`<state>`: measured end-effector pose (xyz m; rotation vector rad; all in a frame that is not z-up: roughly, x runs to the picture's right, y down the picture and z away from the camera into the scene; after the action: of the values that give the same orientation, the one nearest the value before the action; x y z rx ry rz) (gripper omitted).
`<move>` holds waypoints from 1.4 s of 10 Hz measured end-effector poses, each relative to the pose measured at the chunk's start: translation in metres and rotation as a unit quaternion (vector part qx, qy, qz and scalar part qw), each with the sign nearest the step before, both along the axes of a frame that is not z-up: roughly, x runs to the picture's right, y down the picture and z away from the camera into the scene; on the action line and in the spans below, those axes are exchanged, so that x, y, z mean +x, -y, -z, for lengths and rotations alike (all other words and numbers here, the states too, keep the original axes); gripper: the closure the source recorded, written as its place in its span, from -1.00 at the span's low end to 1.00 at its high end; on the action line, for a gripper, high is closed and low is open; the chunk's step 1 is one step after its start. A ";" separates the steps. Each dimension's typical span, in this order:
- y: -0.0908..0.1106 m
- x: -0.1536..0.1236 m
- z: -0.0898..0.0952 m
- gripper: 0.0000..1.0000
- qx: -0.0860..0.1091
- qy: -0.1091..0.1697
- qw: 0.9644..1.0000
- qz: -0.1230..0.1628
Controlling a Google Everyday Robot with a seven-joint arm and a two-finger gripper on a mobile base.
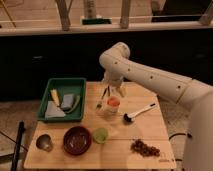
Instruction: Place apple in paper cup
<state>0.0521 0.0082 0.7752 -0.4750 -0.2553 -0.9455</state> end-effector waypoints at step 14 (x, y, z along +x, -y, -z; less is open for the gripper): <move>0.001 -0.002 0.002 -0.60 0.011 -0.002 1.000 0.006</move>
<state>0.0503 0.0074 0.7728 -0.4577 -0.2388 -0.9588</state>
